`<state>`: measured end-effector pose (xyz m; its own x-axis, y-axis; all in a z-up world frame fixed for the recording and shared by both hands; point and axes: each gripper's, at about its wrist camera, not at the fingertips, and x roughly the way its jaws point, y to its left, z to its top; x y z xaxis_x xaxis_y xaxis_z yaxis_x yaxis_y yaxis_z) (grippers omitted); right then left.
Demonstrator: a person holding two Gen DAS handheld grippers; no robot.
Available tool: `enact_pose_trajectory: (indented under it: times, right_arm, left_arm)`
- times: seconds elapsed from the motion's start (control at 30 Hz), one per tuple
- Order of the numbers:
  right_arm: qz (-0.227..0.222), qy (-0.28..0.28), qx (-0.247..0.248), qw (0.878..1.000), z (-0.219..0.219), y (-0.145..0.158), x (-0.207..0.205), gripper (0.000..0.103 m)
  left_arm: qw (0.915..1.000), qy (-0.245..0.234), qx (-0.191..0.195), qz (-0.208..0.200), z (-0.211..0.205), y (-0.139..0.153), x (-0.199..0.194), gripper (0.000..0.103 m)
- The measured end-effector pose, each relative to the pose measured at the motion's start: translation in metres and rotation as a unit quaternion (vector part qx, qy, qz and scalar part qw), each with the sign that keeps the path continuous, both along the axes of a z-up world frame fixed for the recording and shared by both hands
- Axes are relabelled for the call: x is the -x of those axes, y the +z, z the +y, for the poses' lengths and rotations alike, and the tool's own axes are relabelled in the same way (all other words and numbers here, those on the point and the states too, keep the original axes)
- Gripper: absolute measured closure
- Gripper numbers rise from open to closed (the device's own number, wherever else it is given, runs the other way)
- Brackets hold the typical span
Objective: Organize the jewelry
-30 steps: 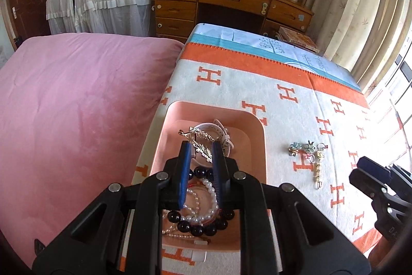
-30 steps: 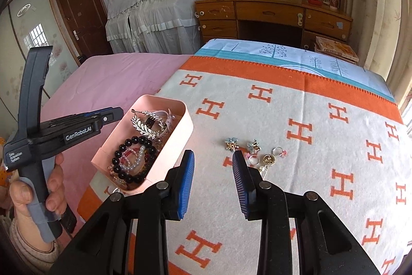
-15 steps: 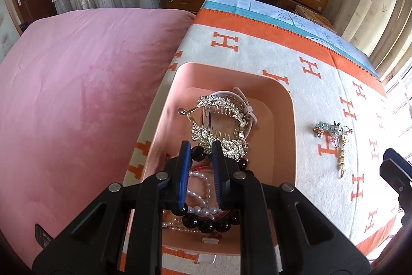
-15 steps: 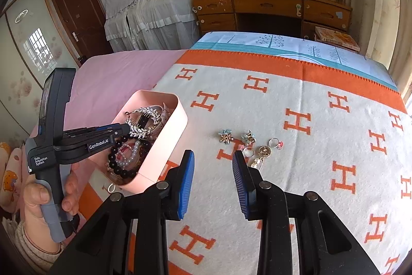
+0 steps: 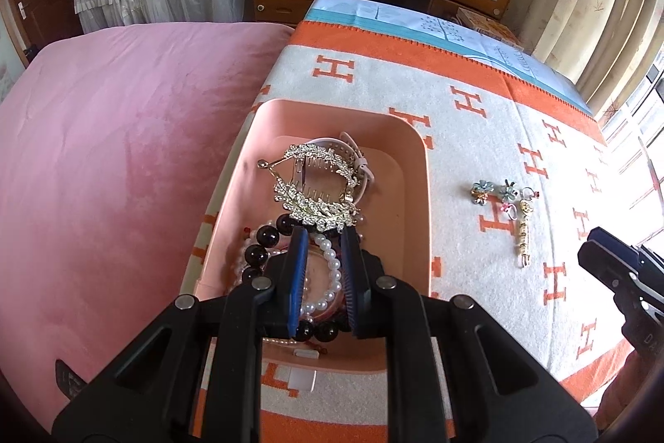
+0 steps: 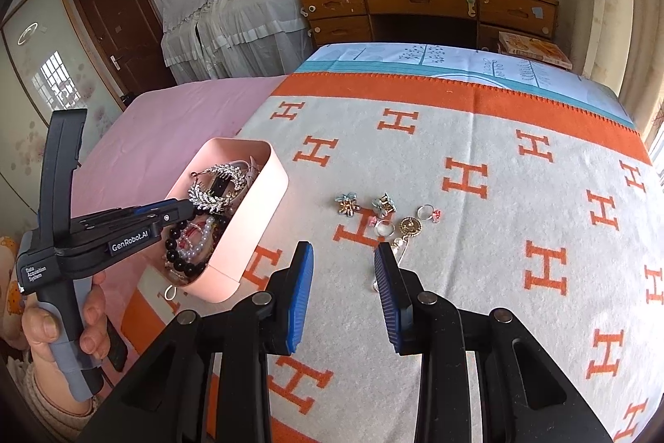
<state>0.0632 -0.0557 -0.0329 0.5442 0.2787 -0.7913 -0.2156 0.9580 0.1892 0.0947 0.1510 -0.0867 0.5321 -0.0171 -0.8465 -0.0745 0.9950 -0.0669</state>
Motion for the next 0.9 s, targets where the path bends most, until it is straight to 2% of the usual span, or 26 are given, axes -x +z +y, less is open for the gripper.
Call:
enact_pose_trajectory:
  times: [0.47, 0.9]
  right_arm:
    - [0.003, -0.019, -0.015, 1.0, -0.024, -0.002, 0.015, 0.072]
    - [0.015, -0.05, -0.012, 0.999, -0.056, -0.004, 0.024, 0.072]
  left_arm:
    - [0.9974, -0.064, 0.005, -0.031, -0.052, 0.036, 0.033, 0.089]
    - [0.9942, -0.106, -0.002, -0.016, -0.094, 0.033, 0.036, 0.089]
